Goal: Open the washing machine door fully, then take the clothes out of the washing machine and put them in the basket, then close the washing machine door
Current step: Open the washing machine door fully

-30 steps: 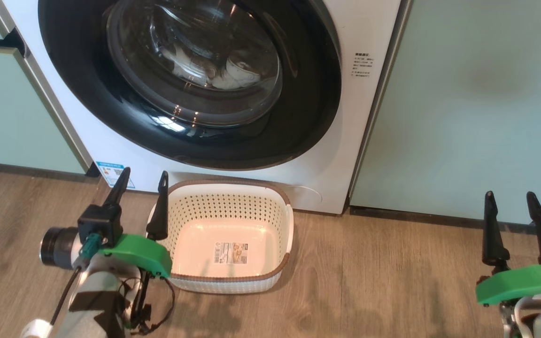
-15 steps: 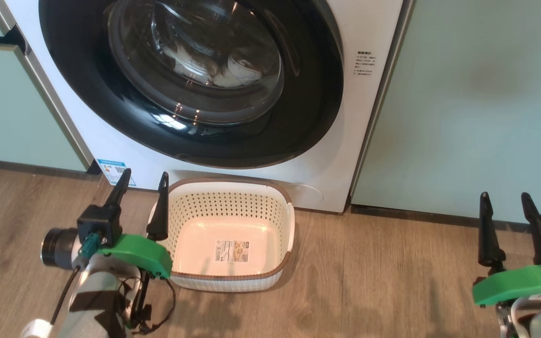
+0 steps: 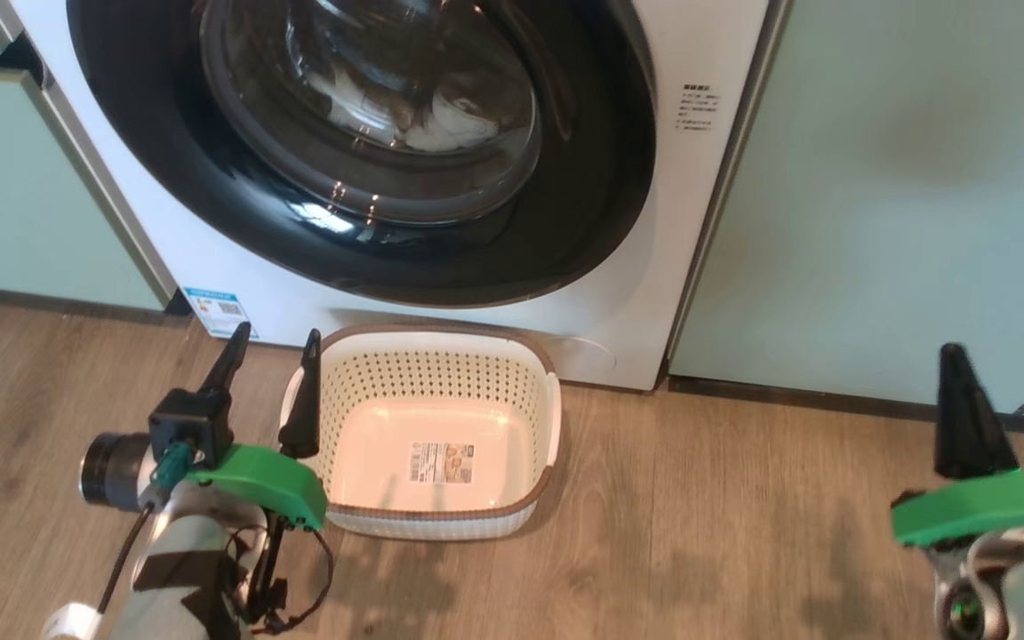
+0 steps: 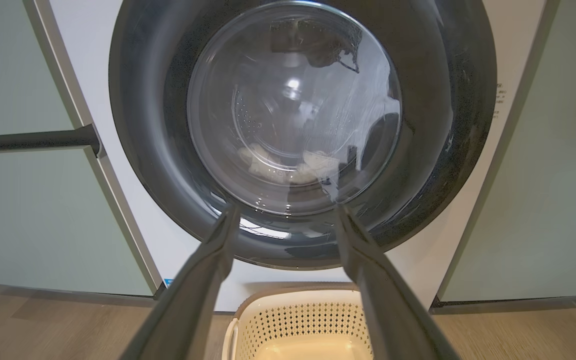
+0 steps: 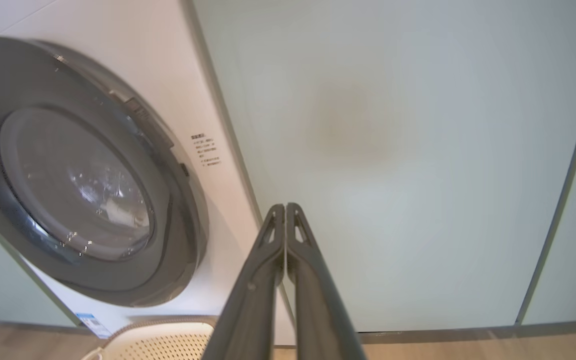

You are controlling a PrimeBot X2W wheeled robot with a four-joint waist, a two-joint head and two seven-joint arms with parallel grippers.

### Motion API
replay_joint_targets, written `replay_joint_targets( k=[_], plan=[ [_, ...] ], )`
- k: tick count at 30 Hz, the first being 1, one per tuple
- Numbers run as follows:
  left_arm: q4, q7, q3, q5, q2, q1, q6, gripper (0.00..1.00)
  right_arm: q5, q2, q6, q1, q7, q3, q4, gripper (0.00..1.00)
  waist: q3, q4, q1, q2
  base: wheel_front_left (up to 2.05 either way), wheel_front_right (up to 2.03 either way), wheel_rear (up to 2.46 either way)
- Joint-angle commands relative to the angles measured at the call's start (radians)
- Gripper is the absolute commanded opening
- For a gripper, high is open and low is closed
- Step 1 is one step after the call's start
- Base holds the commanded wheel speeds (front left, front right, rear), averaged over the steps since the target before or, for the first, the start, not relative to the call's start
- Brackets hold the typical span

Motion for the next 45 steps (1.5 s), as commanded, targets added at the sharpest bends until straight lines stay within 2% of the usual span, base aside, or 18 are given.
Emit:
replay_joint_targets(
  k=[1, 7, 11, 14, 15, 19, 26, 32, 39, 45],
  plan=[
    [-0.031, -0.006, 0.025, 0.011, 0.01, -0.059, -0.002, 1.0, 0.051, -0.019, 0.004, -0.068, -0.01, 0.014, -0.015, 0.0, 0.007, 0.005, 0.0, 0.0, 0.0, 0.0, 0.0],
    [-0.03, -0.006, 0.007, 0.015, 0.002, -0.061, -0.009, 1.0, 0.26, -0.019, 0.004, -0.147, -0.01, 0.011, 0.049, 0.0, 0.027, 0.025, 0.0, 0.0, 0.0, 0.0, 0.0],
    [-0.03, -0.006, -0.007, 0.014, -0.004, -0.064, -0.011, 1.0, 0.471, -0.025, 0.004, -0.206, -0.01, 0.034, 0.111, 0.0, 0.042, 0.043, 0.0, 0.0, 0.0, 0.0, 0.0],
    [-0.031, -0.006, -0.02, 0.012, -0.008, -0.067, -0.012, 1.0, 0.652, -0.061, 0.004, -0.26, -0.01, 0.078, 0.164, 0.0, 0.057, 0.06, 0.0, 0.0, 0.0, 0.0, 0.0],
    [-0.031, -0.006, -0.02, 0.012, -0.008, -0.067, -0.012, 1.0, 0.652, -0.061, 0.004, -0.26, -0.01, 0.078, 0.164, 0.0, 0.057, 0.06, 0.0, 0.0, 0.0, 0.0, 0.0],
    [-0.035, -0.006, -0.035, 0.008, -0.013, -0.075, -0.011, 1.0, 0.886, -0.115, 0.004, -0.341, 0.009, 0.116, 0.206, 0.0, 0.089, 0.083, 0.0, 0.0, 0.0, 0.0, 0.0],
    [-0.042, -0.006, -0.065, -0.001, -0.019, -0.098, -0.009, 1.0, 1.149, -0.196, 0.004, -0.47, 0.149, 0.136, 0.243, 0.0, 0.155, 0.131, 0.0, 0.0, 0.0, 0.0, 0.0],
    [-0.048, -0.006, -0.093, -0.011, -0.022, -0.118, -0.001, 1.0, 1.288, -0.232, 0.004, -0.562, 0.326, 0.134, 0.26, 0.0, 0.201, 0.172, 0.0, 0.0, 0.0, 0.0, 0.0],
    [-0.052, -0.006, -0.125, -0.039, -0.022, -0.138, 0.015, 1.0, 1.341, -0.263, 0.004, -0.673, 0.481, 0.131, 0.306, 0.0, 0.243, 0.212, 0.0, 0.0, 0.0, 0.0, 0.0],
    [-0.058, -0.006, -0.149, -0.06, -0.023, -0.154, 0.029, 1.0, 1.365, -0.257, 0.004, -0.765, 0.603, 0.144, 0.354, 0.0, 0.281, 0.241, 0.0, 0.0, 0.0, 0.0, 0.0]
  ],
)
